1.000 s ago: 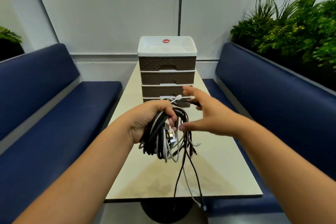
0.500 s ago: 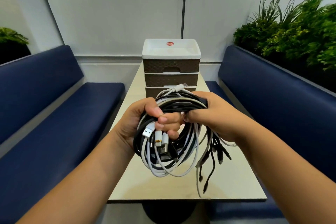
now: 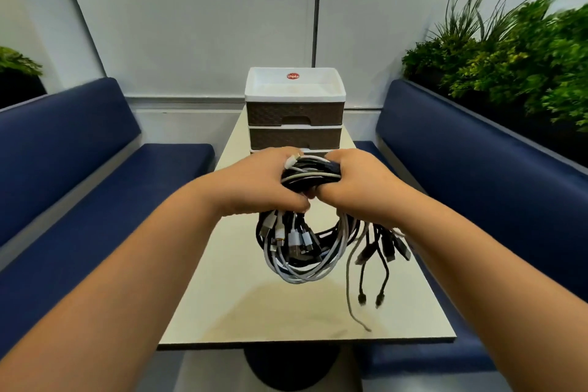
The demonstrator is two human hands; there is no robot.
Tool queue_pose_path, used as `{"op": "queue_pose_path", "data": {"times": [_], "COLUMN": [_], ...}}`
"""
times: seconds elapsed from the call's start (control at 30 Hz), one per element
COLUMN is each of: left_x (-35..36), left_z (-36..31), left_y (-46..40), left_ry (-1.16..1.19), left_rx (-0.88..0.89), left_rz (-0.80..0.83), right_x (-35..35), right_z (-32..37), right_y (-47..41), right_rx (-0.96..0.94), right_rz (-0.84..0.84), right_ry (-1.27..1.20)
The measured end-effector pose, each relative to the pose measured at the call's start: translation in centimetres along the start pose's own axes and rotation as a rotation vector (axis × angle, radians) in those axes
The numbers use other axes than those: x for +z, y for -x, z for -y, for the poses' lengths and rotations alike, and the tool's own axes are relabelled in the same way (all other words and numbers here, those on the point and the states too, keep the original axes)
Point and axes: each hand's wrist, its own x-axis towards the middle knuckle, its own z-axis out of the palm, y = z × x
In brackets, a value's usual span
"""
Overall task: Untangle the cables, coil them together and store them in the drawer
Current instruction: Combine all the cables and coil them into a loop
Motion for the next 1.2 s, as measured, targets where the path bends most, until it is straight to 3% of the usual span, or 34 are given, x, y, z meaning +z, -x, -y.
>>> {"op": "queue_pose_path", "data": {"times": [0.1,0.17,0.3,0.47,0.57,0.67,0.73,0.87,0.97,1.03,1.1,1.2], "left_x": [1.2,1.3,0.7,-0.4,-0.8,-0.8,-0.8,-1.9,-3.4,-3.9,-3.9,-3.4], "left_z": [-0.8,-1.2,-1.4,-1.1,-0.9,-0.7,-0.8,-1.3,-1.2,-0.9,-0.7,-1.1], "left_y": [-0.3,-0.4,-1.4,-2.4,-2.6,-2.7,-2.7,-2.7,-2.9,-3.0,-2.9,-2.5], "left_ry": [0.265,0.37,0.471,0.507,0.55,0.572,0.596,0.602,0.603,0.611,0.65,0.715], "left_rx": [-0.012,-0.011,-0.123,-0.235,-0.26,-0.27,-0.275,-0.312,-0.323,-0.334,-0.346,-0.337], "left_rz": [-0.05,-0.082,-0.225,-0.285,-0.322,-0.346,-0.371,-0.495,-0.613,-0.654,-0.625,-0.493], "right_x": [-1.0,-1.9,-3.1,0.1,1.5,2.2,2.4,3.5,4.1,3.8,3.6,3.5], "right_z": [0.3,-0.3,-4.0,-8.2,-9.5,-10.1,-10.5,-11.3,-11.6,-11.2,-10.5,-10.0], "right_y": [-0.1,-0.2,-0.3,1.3,2.2,2.9,3.4,4.4,5.3,5.7,5.6,4.8], "right_rx": [-0.026,-0.046,-0.084,-0.033,0.006,0.048,0.087,0.131,0.13,0.103,0.081,0.123], "right_rz": [-0.033,-0.007,0.15,0.317,0.294,0.279,0.294,0.253,0.108,0.134,0.205,0.123], "right_ry": [-0.044,-0.211,-0.676,-0.847,-1.1,-1.204,-1.165,-0.818,-0.79,-0.748,-0.646,-0.684]}}
